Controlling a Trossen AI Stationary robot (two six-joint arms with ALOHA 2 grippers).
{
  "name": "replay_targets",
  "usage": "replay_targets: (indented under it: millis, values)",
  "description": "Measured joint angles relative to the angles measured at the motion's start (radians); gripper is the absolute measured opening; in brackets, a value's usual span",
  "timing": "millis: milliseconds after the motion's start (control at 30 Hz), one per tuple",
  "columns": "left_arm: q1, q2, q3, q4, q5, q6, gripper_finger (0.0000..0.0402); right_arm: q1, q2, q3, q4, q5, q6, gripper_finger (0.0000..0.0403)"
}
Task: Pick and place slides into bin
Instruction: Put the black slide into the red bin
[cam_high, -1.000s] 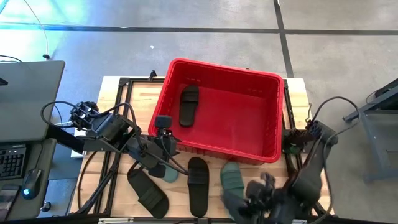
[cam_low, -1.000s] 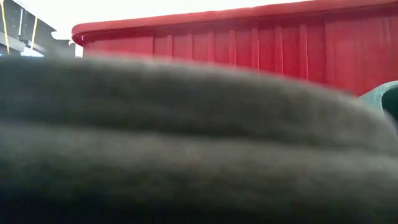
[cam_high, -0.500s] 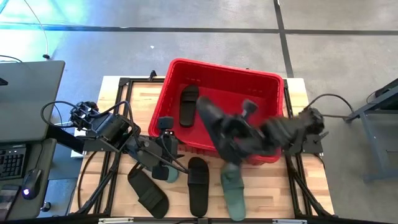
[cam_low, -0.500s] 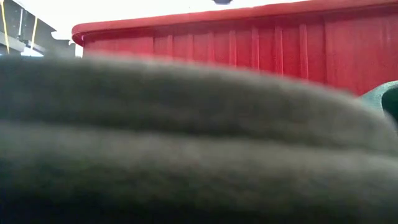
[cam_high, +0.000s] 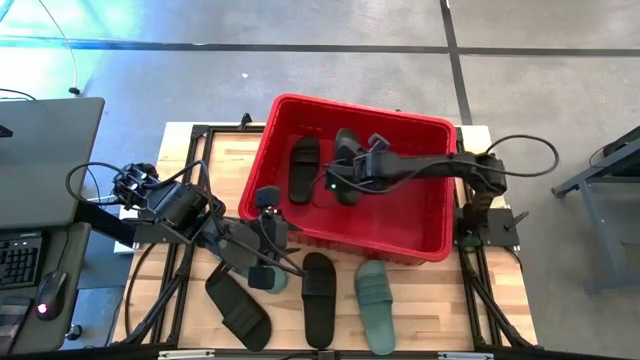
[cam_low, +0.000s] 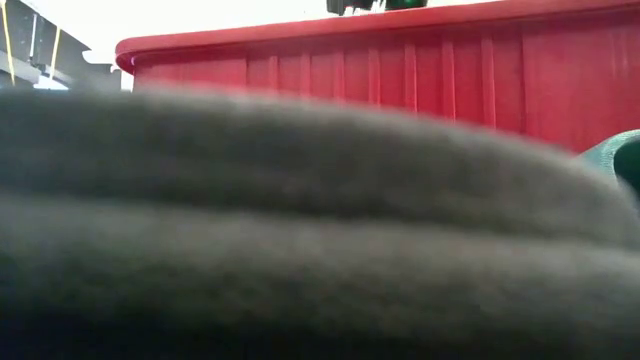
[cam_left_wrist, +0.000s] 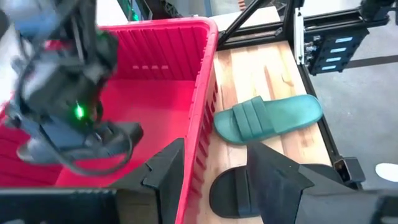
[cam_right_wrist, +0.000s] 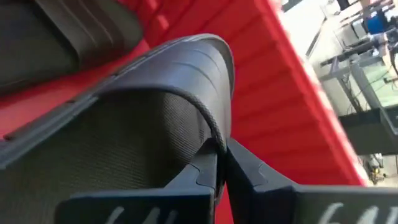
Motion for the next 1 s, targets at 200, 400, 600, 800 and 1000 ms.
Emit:
replay_targets:
  millis: [200,400,600,800,1000]
  values:
    - [0.000,0.000,0.000,0.000,-0.004,0.000,0.0156,-0.098,0.000,-0.208,0.420,-0.120,-0.233,0.0000]
    - [0.000,0.000,0.000,-0.008,-0.004,0.000,0.0156,-0.193,0.000,-0.313,0.580,-0.189,-0.298,0.0000]
    - [0.000,0.000,0.000,-0.021,-0.004,0.000,0.0156,-0.263,0.000,-0.366,0.718,-0.377,-0.382,0.0004]
    - [0.000,0.000,0.000,-0.022,-0.001,0.000,0.0156,-0.313,-0.001,-0.367,0.787,-0.544,-0.405,0.0045]
    - [0.000,0.000,0.000,-0.022,0.007,0.000,0.0156,-0.321,-0.001,-0.368,0.805,-0.582,-0.405,0.0112]
